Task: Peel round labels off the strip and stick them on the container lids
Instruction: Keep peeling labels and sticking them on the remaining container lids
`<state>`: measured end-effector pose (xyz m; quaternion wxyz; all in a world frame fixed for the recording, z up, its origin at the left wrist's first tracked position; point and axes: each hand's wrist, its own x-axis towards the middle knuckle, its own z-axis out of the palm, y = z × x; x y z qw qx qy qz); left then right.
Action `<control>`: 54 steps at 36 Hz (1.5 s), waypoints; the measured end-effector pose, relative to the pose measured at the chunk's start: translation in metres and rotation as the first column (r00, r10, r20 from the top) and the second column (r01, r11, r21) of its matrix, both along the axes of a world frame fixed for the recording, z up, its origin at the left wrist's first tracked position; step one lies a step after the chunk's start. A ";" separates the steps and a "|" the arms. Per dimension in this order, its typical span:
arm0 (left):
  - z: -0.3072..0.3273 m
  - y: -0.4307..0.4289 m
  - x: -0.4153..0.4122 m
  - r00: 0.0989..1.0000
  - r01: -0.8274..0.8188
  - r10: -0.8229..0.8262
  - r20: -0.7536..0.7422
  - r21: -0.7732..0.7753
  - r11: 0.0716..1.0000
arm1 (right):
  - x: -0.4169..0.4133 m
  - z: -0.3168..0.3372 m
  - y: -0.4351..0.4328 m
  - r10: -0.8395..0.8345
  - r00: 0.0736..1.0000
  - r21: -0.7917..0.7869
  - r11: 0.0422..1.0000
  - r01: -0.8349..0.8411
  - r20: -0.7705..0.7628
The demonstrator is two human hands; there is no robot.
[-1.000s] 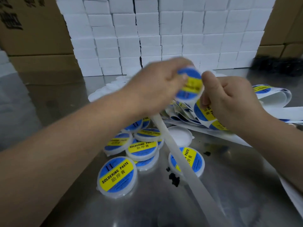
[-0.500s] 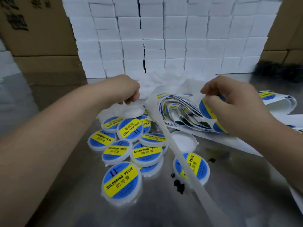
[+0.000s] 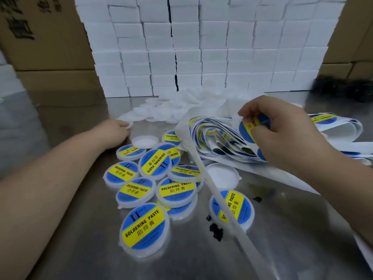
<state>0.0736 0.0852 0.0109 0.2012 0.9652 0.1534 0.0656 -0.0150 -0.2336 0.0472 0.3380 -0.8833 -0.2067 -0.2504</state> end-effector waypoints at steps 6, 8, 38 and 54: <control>0.001 0.004 0.003 0.992 -0.041 0.027 0.119 0.115 0.993 | 0.001 0.002 0.000 -0.019 0.998 -0.065 0.998 0.023 0.058; 0.000 0.002 0.002 0.989 -0.046 0.029 0.142 0.119 0.992 | 0.003 0.002 -0.001 -0.066 0.997 -0.053 0.996 0.068 0.041; 0.059 -0.172 -0.094 0.691 0.534 -0.593 0.413 0.262 0.804 | 0.003 0.012 -0.006 -0.079 0.995 -0.003 0.997 0.079 0.056; 0.051 -0.171 -0.091 0.735 0.482 -0.565 0.375 0.297 0.824 | -0.003 0.012 -0.003 0.161 0.987 0.012 0.987 -0.161 0.023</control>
